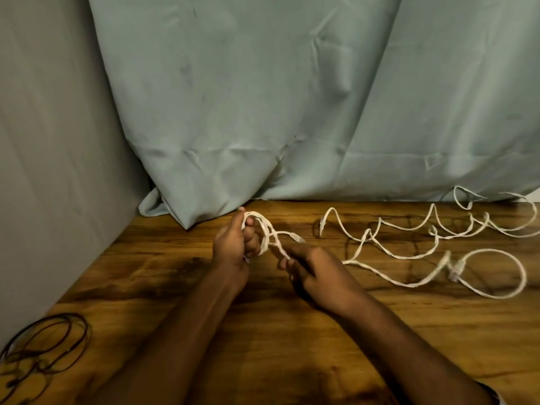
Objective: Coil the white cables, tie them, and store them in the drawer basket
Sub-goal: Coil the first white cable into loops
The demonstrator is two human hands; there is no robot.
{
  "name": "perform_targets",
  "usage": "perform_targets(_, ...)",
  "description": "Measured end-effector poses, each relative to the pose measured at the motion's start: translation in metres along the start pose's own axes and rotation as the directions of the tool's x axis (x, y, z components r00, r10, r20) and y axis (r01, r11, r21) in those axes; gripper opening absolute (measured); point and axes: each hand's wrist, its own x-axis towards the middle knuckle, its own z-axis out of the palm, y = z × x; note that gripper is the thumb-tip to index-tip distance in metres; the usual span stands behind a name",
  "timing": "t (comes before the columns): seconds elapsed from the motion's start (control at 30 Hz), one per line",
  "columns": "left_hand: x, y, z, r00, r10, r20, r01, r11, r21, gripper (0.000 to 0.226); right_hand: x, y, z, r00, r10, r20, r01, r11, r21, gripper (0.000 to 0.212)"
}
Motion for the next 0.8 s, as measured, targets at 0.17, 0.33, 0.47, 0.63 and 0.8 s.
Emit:
perform_targets(0.17, 0.0, 0.003, -0.003, 0.991, 0.083, -0.102, -0.08, 0.996, 0.038, 0.04, -0.003, -0.008, -0.005, 0.976, -0.157, 0.149, 0.196, 0.934, -0.298, 0.035)
perform_targets(0.33, -0.003, -0.008, -0.001, 0.995, 0.088, -0.049, -0.065, 0.934, 0.351, 0.043, -0.008, -0.013, -0.012, 0.977, -0.202, 0.07, 0.214, 0.936, -0.279, 0.028)
perform_targets(0.47, -0.013, -0.009, 0.004, 0.998, 0.046, 0.041, -0.058, 0.931, 0.36, 0.044, -0.009, -0.014, -0.014, 0.955, -0.295, 0.006, 0.287, 0.924, -0.254, 0.023)
perform_targets(0.63, -0.019, -0.019, 0.009, 0.998, 0.04, 0.051, -0.061, 0.84, 0.539, 0.044, -0.008, -0.014, -0.014, 0.944, -0.328, -0.047, 0.313, 0.929, -0.197, 0.019)
perform_targets(0.8, -0.022, -0.02, 0.008, 0.988, 0.06, 0.141, -0.137, 0.76, 0.635, 0.049, -0.008, -0.01, -0.012, 0.944, -0.3, -0.135, 0.293, 0.954, -0.07, 0.017)
